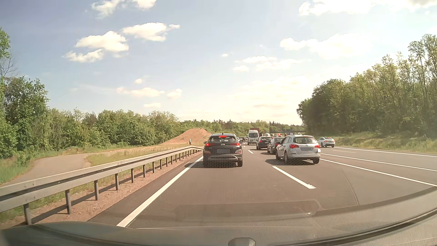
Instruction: Follow the waypoints while adhering to traffic rules and regulations
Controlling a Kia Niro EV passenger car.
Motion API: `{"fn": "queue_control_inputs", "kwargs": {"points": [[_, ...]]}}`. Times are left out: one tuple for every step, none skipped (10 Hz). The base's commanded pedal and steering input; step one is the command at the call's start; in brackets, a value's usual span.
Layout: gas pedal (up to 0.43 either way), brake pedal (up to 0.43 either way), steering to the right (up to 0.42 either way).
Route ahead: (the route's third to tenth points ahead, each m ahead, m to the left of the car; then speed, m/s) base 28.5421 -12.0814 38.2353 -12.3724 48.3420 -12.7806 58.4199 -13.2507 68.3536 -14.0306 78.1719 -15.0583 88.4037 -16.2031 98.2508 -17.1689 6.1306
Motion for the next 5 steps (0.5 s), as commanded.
{"fn": "queue_control_inputs", "kwargs": {"points": [[0.000,0.024,0.002],[0.000,0.037,0.001],[0.000,0.037,0.002],[0.000,0.037,0.002],[0.000,0.043,0.002]]}}
